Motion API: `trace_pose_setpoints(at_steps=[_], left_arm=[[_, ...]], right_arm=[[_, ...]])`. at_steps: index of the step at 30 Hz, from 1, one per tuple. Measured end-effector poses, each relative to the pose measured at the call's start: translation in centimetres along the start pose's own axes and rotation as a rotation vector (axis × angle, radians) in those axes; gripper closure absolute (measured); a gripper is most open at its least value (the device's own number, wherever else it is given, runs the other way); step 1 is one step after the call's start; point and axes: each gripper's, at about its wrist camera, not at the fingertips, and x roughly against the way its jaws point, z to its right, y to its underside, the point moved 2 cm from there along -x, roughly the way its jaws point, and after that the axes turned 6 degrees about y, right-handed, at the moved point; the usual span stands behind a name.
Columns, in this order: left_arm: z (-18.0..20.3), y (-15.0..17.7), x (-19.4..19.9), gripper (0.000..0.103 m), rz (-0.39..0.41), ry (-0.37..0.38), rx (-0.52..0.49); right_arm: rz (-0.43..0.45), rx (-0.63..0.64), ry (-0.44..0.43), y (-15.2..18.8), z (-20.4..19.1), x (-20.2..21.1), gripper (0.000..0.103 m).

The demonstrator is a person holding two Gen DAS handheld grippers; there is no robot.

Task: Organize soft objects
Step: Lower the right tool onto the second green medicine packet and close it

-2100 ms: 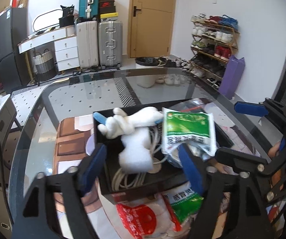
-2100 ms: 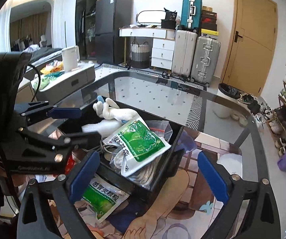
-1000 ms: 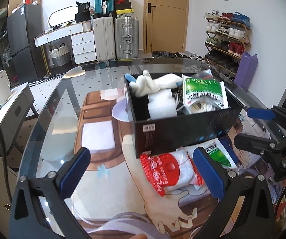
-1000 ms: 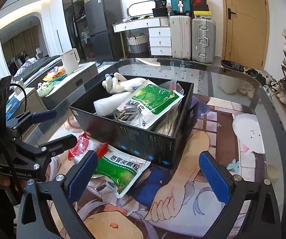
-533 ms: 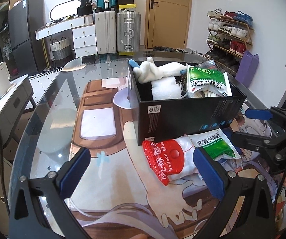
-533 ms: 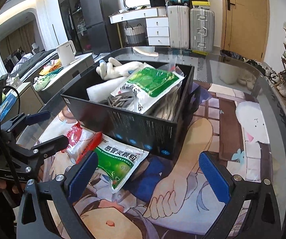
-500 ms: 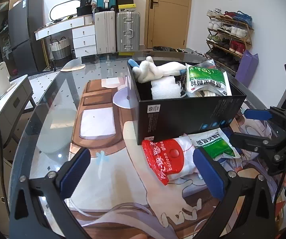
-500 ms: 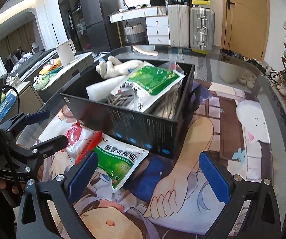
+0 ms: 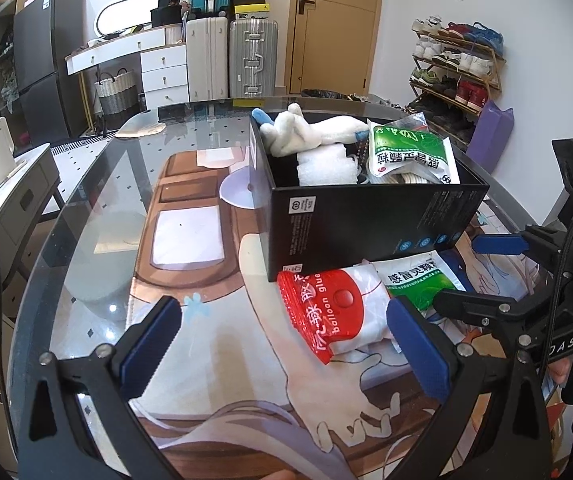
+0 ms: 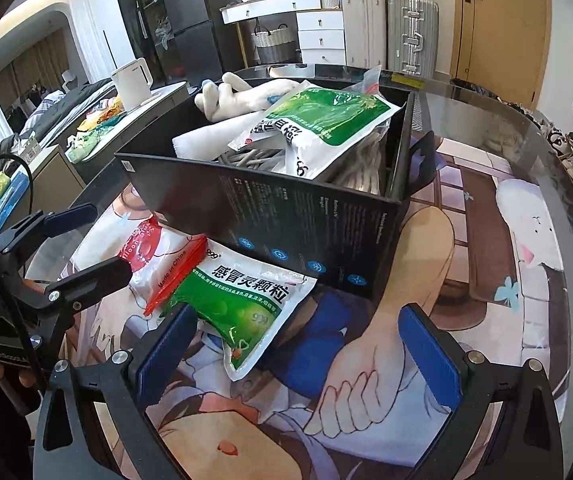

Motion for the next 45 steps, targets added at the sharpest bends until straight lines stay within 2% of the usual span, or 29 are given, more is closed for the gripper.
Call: trace_pose_setpoints(at_steps=[18, 26, 35, 37, 39, 45], left_arm=[[-0.2, 0.0, -0.3, 0.000, -0.031, 0.027, 0.004], [-0.4, 0.0, -0.3, 0.000, -0.030, 0.038, 0.013], [-1.2, 0.1, -0.3, 0.000, -0.034, 0.059, 0.049], [-1.5, 0.1, -0.3, 0.000, -0.034, 0.042, 0.058], [-1.7, 0.0, -0.3, 0.000, -0.038, 0.067, 0.074], [-1.5, 0.0, -0.4, 0.000, -0.041, 0.058, 0.067]], right_arm=[[-0.027, -0.010, 0.032, 0.7, 2.0, 0.4, 0.001], [-0.011, -0.003, -0.032, 0.5, 1.0, 0.9, 0.001], [-0.021, 0.032, -0.045, 0.5, -1.6, 0.0, 0.001], [-0.019, 0.041, -0.026, 0.3, -2.0, -0.1, 0.001], [-0.021, 0.043, -0.006, 0.2, -2.1, -0.3, 0.001], [-0.034, 0.056, 0.024, 0.2, -2.1, -0.6, 0.001]])
